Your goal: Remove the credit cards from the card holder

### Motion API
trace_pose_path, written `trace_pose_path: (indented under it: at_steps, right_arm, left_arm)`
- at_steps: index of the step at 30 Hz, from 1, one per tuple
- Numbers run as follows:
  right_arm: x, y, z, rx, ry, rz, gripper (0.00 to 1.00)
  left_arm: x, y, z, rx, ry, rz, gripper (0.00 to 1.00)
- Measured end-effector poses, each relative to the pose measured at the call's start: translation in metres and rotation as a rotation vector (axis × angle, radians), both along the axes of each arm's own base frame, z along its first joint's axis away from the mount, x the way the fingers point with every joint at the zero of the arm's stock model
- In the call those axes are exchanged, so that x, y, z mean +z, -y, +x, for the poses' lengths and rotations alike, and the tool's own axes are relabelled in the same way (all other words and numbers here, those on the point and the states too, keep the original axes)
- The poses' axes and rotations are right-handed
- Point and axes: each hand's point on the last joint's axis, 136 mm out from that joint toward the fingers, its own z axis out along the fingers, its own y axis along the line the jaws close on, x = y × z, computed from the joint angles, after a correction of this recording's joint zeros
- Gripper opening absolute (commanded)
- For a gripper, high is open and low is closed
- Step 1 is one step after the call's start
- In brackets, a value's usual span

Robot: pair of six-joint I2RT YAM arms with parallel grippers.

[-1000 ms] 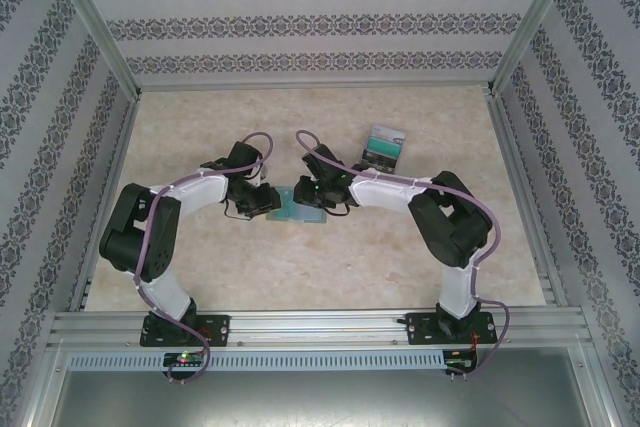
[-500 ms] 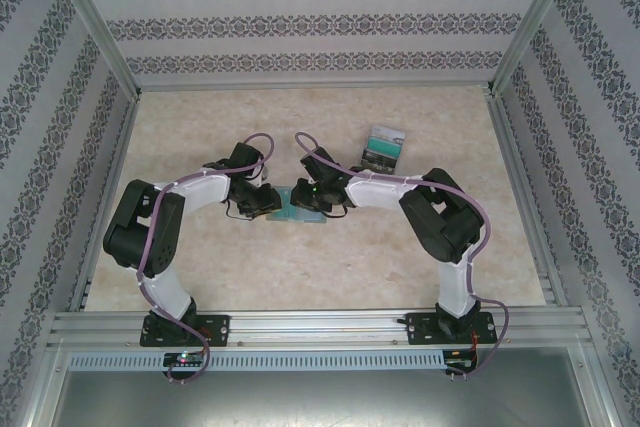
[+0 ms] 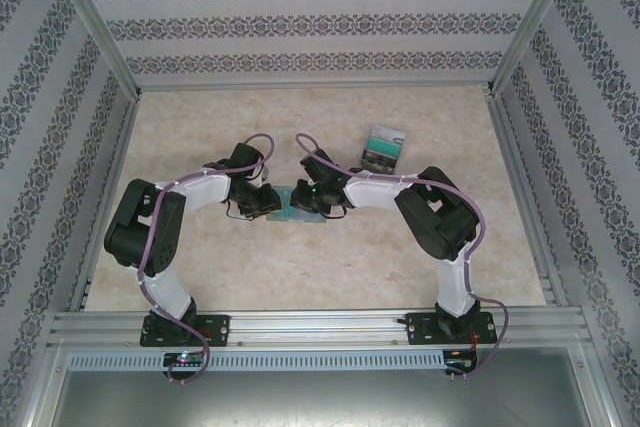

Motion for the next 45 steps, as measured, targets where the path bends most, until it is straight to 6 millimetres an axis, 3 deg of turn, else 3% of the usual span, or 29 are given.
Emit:
trace_pose_path:
  at_steps: [16,19,21,26,35,41,45]
  right_arm:
    - [0.000,-0.003,0.000,-0.004,-0.005,0.033,0.17]
    - [-0.001,-0.003,-0.001,-0.004,-0.002,0.036,0.10]
    - [-0.003,-0.002,-0.001,-0.007,-0.006,0.036,0.01]
    - [-0.003,-0.001,-0.001,-0.011,-0.002,0.045,0.00]
    - [0.004,0.029,-0.006,-0.054,0.004,0.027,0.00]
    - [0.008,0.034,0.000,-0.067,0.019,0.027,0.00]
    - [0.009,0.032,-0.003,-0.056,0.024,0.026,0.20]
  left_arm:
    - [-0.001,0.000,0.000,-0.001,-0.004,-0.001,0.22]
    - [-0.001,0.000,0.000,-0.001,-0.004,-0.002,0.22]
    - [-0.001,0.001,-0.001,-0.002,-0.004,-0.001,0.22]
    - [-0.002,0.000,0.000,0.000,-0.004,0.003,0.21]
    - [-0.001,0.000,-0.001,0.000,0.002,0.014,0.21]
    - [0.001,0.000,0.000,0.003,0.007,0.012,0.21]
    - [0.006,0.001,0.001,0.003,0.019,0.007,0.21]
